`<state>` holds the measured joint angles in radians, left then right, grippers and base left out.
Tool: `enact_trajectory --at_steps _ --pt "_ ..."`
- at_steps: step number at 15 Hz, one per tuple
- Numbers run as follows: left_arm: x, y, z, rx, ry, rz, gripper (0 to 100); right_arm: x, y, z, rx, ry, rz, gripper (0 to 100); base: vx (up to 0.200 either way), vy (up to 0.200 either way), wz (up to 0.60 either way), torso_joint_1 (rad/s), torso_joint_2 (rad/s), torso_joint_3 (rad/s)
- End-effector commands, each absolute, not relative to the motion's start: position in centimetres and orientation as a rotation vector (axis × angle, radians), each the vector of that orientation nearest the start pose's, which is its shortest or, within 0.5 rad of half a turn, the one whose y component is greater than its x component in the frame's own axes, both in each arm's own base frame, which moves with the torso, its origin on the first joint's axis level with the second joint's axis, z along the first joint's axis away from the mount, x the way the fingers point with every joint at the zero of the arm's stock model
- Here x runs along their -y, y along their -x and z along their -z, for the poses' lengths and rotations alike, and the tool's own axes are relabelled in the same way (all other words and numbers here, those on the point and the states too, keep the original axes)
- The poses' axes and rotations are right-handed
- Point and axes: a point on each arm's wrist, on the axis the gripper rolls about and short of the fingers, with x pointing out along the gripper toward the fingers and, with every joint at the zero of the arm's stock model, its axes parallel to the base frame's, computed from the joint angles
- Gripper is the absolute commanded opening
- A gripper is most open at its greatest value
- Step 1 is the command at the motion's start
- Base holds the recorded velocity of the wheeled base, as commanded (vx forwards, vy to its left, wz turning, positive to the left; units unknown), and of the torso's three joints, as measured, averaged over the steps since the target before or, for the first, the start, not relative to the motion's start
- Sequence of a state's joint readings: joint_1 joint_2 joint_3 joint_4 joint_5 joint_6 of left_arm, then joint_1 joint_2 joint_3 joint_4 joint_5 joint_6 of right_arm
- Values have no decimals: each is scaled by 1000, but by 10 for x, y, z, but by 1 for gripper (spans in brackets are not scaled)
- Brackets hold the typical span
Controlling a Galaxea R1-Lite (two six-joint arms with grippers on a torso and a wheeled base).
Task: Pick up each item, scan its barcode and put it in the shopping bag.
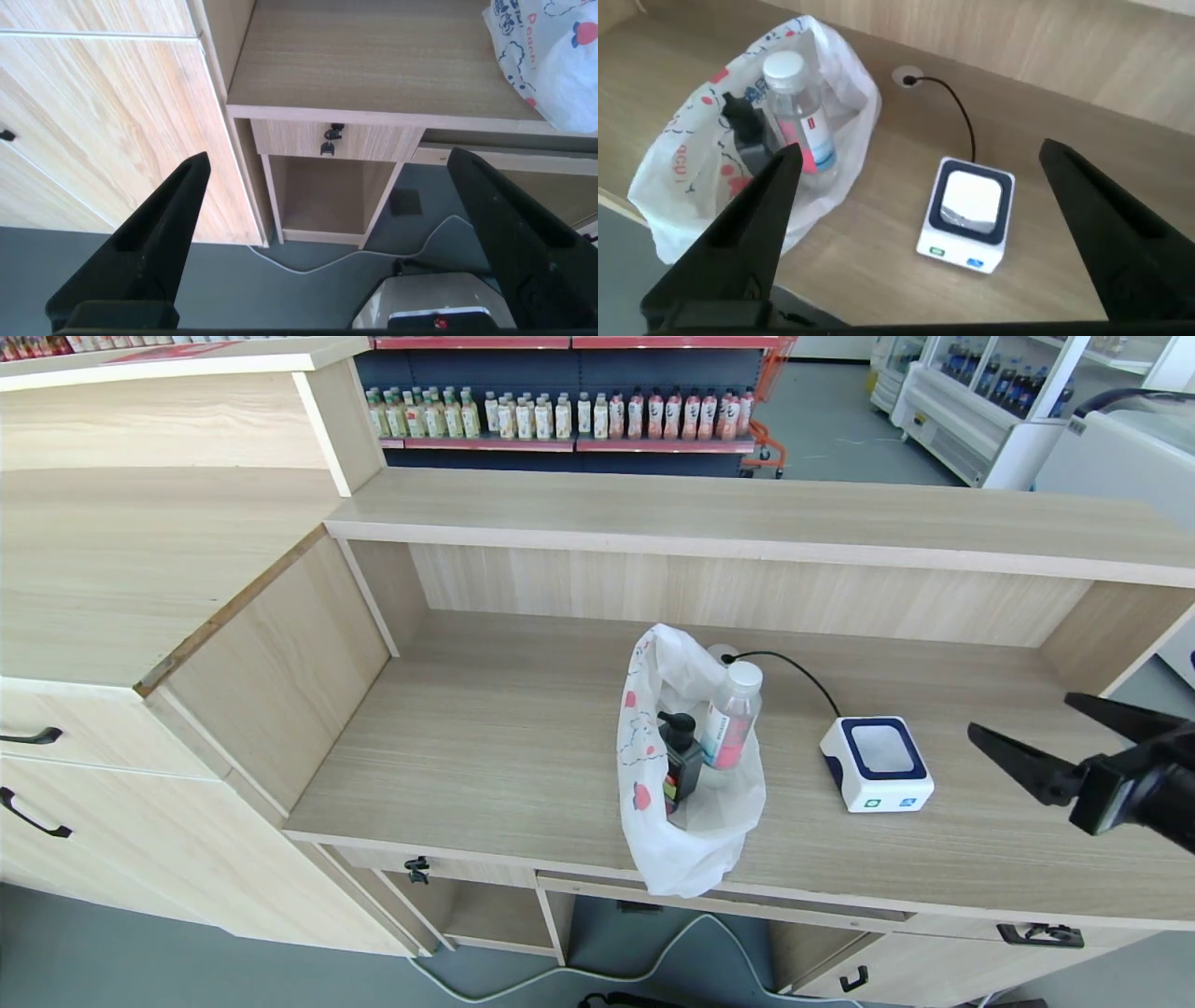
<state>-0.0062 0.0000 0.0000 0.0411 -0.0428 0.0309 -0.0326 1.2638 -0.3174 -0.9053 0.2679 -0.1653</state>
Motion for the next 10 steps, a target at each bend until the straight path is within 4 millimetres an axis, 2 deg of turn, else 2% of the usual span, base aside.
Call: enact_trajectory --at_steps 1,2,4,5,6,10 --pt "1 23 -71 -41 -30 50 100 2 -107 -186 -44 93 -73 100 0 0 0 0 0 0" --pt "1 23 -71 -41 -30 50 100 2 -94 -178 -66 72 -47 100 0 0 0 0 0 0" --pt "1 23 -71 -41 -30 50 100 1 -54 -145 -37 61 -35 100 0 0 0 0 0 0" --pt "1 23 -71 -41 -30 50 100 0 -49 -139 -31 58 -39 100 0 0 0 0 0 0" --pt "1 23 -71 -41 -30 50 100 -1 -20 -123 17 48 -58 100 0 0 0 0 0 0" --pt "1 23 -71 -41 -30 50 100 -2 16 -88 19 44 -33 100 0 0 0 0 0 0"
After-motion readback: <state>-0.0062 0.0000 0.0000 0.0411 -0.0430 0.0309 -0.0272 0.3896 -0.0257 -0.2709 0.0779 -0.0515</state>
